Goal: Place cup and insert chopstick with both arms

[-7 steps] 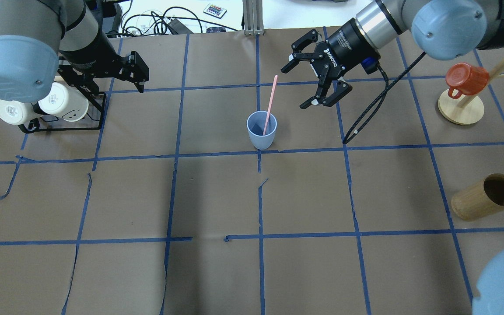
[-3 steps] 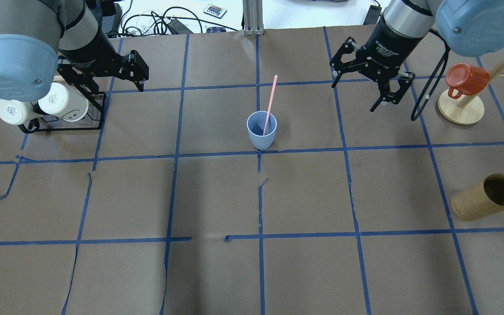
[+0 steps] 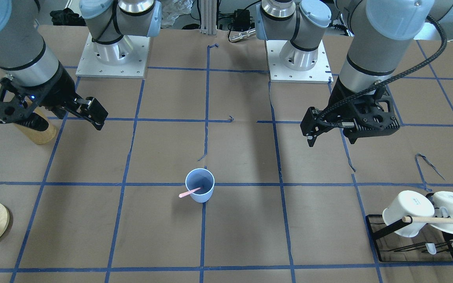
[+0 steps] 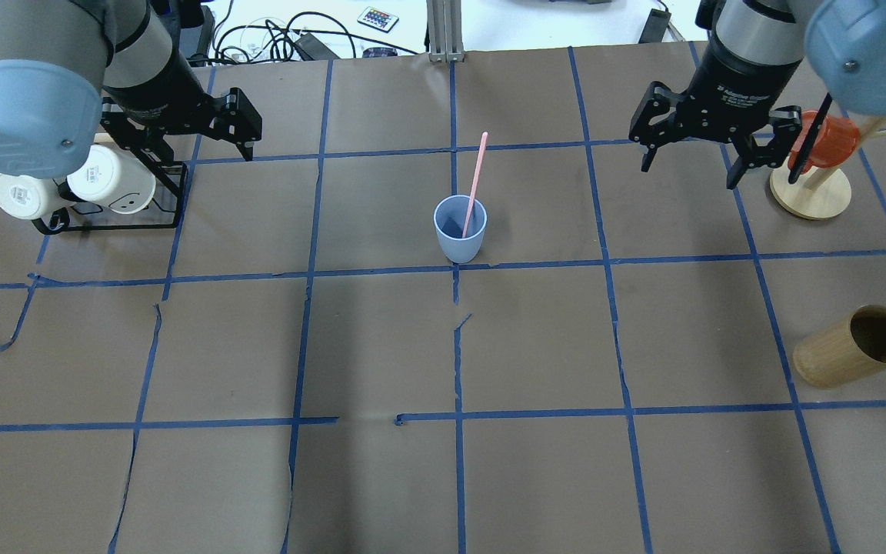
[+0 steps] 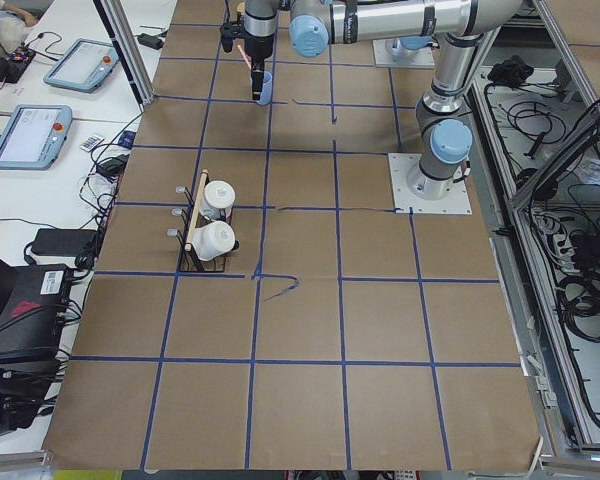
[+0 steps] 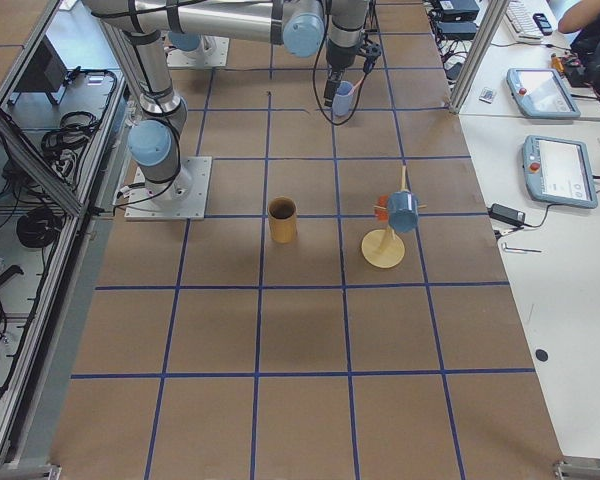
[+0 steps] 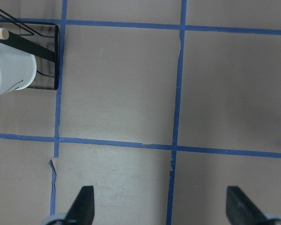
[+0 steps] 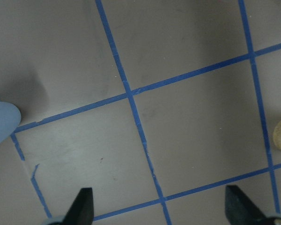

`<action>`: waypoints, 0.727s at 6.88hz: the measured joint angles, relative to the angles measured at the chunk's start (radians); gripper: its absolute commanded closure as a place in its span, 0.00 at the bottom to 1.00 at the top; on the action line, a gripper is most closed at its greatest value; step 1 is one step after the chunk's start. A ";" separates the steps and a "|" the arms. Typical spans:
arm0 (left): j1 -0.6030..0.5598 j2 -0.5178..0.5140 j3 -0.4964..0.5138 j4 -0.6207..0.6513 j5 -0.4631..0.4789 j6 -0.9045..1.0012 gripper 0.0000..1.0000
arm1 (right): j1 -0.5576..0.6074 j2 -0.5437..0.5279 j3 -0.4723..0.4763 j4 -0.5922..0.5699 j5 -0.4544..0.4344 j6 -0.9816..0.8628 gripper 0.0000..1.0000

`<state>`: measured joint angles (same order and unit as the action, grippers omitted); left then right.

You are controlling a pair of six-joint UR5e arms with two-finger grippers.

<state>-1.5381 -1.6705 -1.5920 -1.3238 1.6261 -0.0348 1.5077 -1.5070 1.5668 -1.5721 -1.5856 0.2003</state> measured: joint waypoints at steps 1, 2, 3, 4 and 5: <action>0.000 0.000 0.000 0.000 -0.001 0.000 0.00 | 0.001 -0.044 0.023 -0.004 -0.035 -0.051 0.00; 0.000 0.000 0.001 0.001 -0.002 0.000 0.00 | 0.002 -0.075 0.036 -0.010 -0.049 -0.082 0.00; 0.000 0.001 0.002 0.001 -0.002 -0.001 0.00 | 0.010 -0.092 0.039 -0.017 -0.050 -0.106 0.00; -0.001 0.002 0.001 0.001 -0.003 -0.001 0.00 | 0.033 -0.098 0.040 -0.023 -0.051 -0.118 0.00; -0.001 0.007 0.000 0.000 -0.002 -0.003 0.00 | 0.062 -0.097 0.041 -0.036 -0.052 -0.119 0.00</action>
<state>-1.5393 -1.6635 -1.5918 -1.3237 1.6245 -0.0373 1.5698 -1.6037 1.6078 -1.6080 -1.6374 0.0811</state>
